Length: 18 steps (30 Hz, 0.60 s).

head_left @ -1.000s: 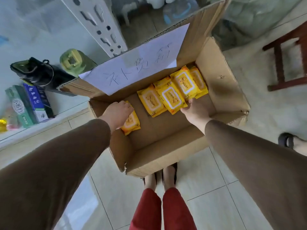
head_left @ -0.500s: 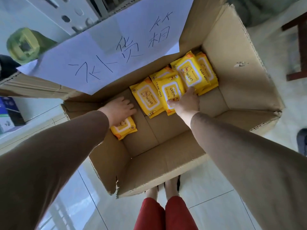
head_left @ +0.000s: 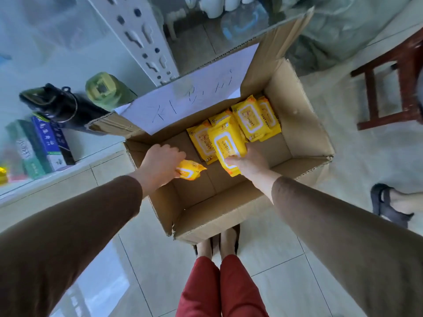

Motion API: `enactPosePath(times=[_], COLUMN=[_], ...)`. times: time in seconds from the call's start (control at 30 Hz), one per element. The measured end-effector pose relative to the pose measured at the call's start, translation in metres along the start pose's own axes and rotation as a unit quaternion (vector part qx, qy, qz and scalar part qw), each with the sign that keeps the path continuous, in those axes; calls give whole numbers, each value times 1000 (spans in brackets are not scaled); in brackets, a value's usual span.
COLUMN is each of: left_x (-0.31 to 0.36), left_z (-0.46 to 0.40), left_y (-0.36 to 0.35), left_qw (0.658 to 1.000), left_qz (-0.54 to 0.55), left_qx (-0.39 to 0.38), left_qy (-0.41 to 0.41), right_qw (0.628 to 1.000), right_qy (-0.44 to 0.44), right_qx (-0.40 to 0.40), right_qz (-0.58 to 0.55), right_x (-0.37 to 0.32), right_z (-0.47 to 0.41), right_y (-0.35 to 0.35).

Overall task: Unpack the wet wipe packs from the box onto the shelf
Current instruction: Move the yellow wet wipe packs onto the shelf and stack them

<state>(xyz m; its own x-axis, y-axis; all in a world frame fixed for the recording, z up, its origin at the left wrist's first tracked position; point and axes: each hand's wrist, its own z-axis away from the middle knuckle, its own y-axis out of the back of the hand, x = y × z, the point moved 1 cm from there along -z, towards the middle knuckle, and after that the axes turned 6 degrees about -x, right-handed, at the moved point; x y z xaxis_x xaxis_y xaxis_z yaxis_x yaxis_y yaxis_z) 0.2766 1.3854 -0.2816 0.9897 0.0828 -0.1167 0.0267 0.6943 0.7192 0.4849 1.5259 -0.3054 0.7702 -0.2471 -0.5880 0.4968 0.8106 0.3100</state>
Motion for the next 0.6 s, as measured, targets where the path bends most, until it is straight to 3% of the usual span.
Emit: enactPosePath(times=[0.13, 0.33, 0.47, 0.6], left_x=[-11, -58, -105, -166], left_z=[90, 258, 363, 451], left_y=[47, 110, 139, 155], left_qw=[993, 944, 913, 890], left_qz=[105, 306, 363, 391], left_qx=[23, 88, 165, 215], left_qy=[46, 81, 91, 95], right_qw=[990, 958, 954, 954], right_qy=[76, 188, 254, 298], right_qx=[5, 1, -8, -21], right_qz=[122, 218, 160, 5], right_x=[-51, -156, -240, -319], right_z=[90, 234, 318, 383], right_y=[23, 32, 6, -36])
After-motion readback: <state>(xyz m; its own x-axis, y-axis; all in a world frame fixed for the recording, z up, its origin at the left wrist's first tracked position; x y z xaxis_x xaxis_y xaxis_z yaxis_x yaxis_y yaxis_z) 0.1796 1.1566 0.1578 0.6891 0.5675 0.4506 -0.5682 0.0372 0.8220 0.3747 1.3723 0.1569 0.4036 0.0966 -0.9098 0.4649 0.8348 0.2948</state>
